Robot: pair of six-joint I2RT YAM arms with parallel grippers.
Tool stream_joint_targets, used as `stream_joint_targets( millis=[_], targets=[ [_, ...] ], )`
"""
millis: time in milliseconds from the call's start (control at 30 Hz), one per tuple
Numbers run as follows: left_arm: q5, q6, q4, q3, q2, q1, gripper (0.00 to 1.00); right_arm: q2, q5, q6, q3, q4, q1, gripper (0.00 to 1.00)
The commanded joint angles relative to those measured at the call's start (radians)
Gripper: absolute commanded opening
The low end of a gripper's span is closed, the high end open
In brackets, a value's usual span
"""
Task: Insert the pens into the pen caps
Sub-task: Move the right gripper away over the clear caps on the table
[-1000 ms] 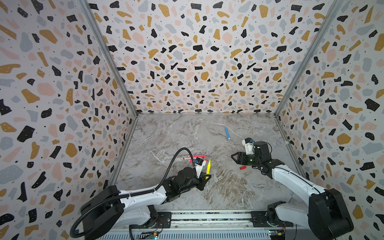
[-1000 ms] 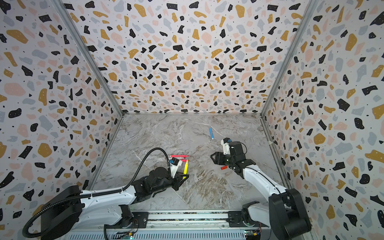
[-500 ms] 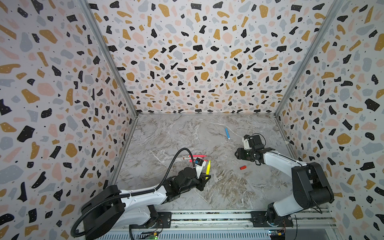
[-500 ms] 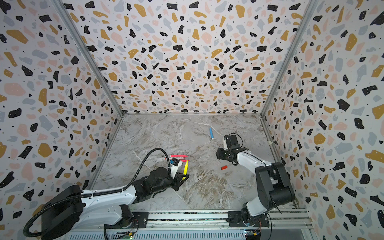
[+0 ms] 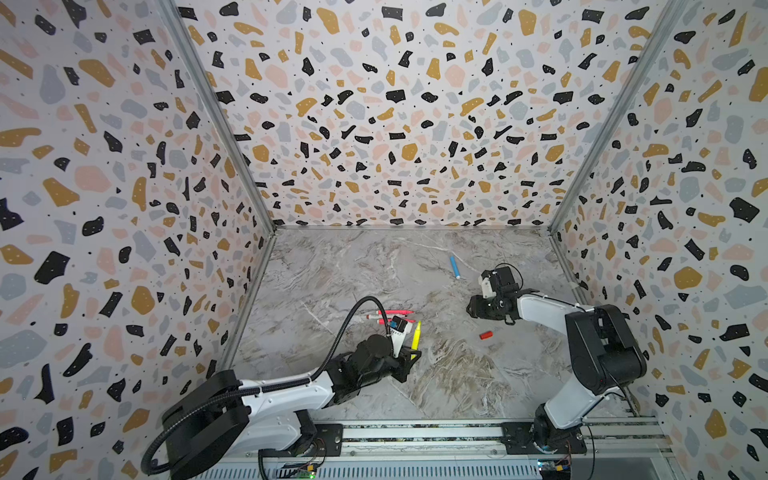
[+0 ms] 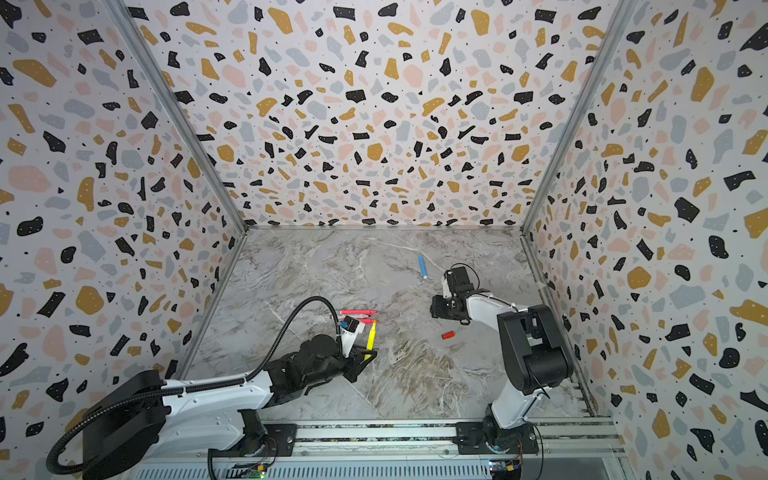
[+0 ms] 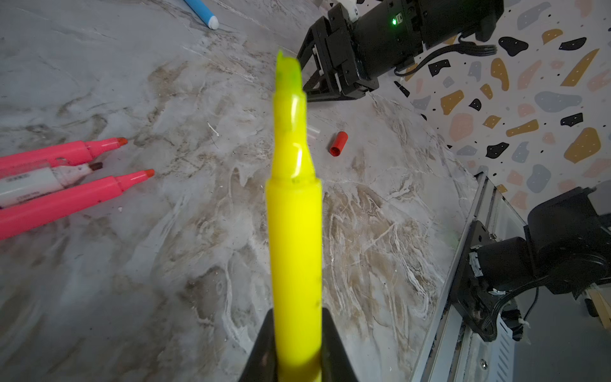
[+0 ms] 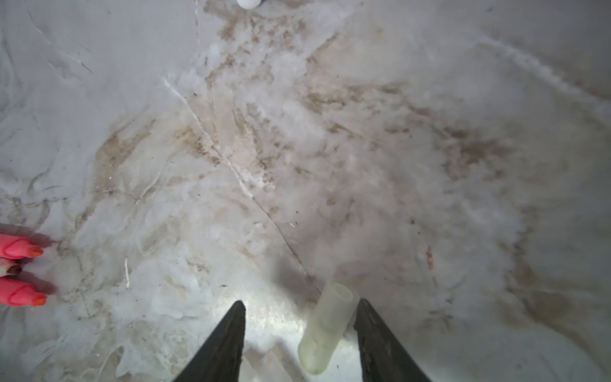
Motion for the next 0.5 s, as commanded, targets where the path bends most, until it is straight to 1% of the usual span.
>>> stream_joint_targets(
  millis=[0, 100, 233, 467],
  targets=[
    [-0.012, 0.017, 0.01, -0.009, -0.024, 0.004, 0.0, 0.037, -0.026, -0.037, 0.063, -0.02, 0.016, 0.55],
    [-0.017, 0.017, 0.005, -0.011, -0.033, 0.004, 0.0, 0.062, -0.02, -0.046, 0.095, -0.035, 0.043, 0.54],
    [-0.023, 0.013, 0.005, -0.02, -0.05, 0.005, 0.0, 0.058, -0.022, -0.053, 0.103, -0.034, 0.079, 0.54],
    [-0.023, 0.015, 0.005, -0.02, -0.05, 0.004, 0.0, 0.024, 0.043, -0.067, 0.109, -0.054, 0.09, 0.54]
  ],
)
